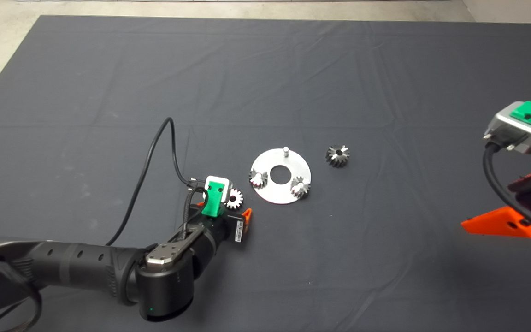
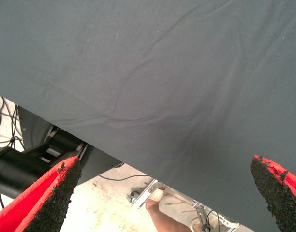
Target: Remove an incorrectly installed larger gear and replace it with the correct smaller gear
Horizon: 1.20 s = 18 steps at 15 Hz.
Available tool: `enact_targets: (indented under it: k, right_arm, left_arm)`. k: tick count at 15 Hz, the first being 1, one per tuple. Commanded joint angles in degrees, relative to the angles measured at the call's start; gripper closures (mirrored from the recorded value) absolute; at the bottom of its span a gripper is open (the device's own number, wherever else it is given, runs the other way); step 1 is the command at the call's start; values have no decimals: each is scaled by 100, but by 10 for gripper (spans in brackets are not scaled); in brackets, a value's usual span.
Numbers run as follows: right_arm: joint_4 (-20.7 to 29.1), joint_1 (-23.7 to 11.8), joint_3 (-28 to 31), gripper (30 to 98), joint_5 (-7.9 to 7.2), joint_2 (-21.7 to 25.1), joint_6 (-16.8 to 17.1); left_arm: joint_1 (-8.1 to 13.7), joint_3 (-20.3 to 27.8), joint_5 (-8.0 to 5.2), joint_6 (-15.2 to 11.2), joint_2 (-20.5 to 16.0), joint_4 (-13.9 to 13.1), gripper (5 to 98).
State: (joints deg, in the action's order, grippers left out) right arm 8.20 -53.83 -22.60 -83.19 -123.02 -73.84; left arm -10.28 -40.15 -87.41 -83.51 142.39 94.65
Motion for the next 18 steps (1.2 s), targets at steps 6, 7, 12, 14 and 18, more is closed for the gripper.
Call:
enact_targets:
  k: [6, 7, 12, 14, 18]
  right_arm:
    - [199, -128, 38, 362, 4, 1, -43]
    - [199, -128, 38, 362, 11, 1, -43]
    - [190, -128, 38, 362, 13, 9, -43]
    - [190, -128, 38, 362, 13, 9, -40]
    - [190, -128, 38, 362, 13, 18, -43]
  left_arm:
    - [17, 8, -251, 45, 128, 212, 289]
    - [26, 8, -259, 45, 154, 214, 289]
    - [8, -62, -312, 291, 286, 493, 338]
    - [0, -258, -312, 326, 347, 511, 338]
    - [-9, -264, -312, 461, 418, 511, 387]
